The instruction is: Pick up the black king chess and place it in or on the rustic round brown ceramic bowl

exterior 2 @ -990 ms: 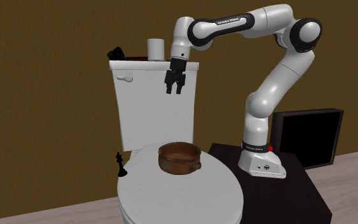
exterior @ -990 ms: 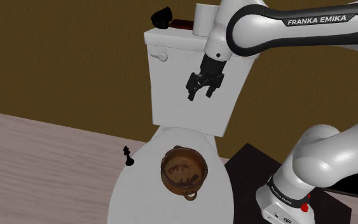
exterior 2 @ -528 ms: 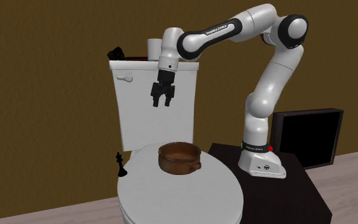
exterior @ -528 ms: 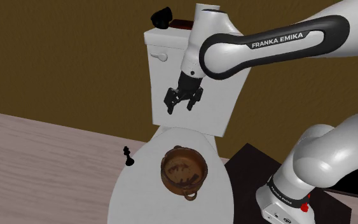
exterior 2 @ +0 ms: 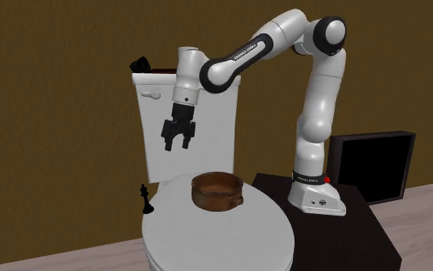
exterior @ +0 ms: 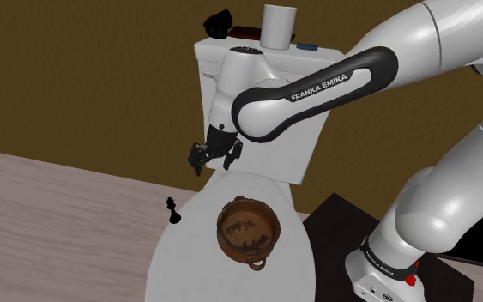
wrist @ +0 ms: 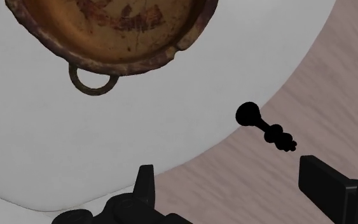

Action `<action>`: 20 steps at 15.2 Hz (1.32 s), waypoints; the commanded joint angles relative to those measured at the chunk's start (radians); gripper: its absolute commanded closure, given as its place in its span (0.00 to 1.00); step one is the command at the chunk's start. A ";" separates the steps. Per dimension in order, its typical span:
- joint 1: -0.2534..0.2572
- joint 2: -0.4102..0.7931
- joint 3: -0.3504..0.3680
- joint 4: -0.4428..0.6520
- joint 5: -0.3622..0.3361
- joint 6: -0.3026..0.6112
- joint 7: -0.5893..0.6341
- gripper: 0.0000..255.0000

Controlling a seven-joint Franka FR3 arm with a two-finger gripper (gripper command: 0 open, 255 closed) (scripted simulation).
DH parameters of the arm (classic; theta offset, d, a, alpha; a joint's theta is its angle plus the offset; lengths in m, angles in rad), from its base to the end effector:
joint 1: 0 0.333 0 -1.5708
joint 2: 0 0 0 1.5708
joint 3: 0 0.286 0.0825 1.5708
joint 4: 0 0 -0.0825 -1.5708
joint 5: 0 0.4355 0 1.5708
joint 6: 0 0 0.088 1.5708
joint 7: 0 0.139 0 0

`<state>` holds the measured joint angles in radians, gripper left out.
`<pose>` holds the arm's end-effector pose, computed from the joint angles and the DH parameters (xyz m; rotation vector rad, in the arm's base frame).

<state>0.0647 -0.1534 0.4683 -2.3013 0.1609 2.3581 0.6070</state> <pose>0.4835 0.2888 0.3330 -2.9708 0.2605 -0.2036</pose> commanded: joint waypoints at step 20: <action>0.112 0.500 -0.002 0.259 -0.348 0.216 0.335 0.00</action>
<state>0.1763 0.3453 0.4665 -2.0420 -0.1862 2.5722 0.9414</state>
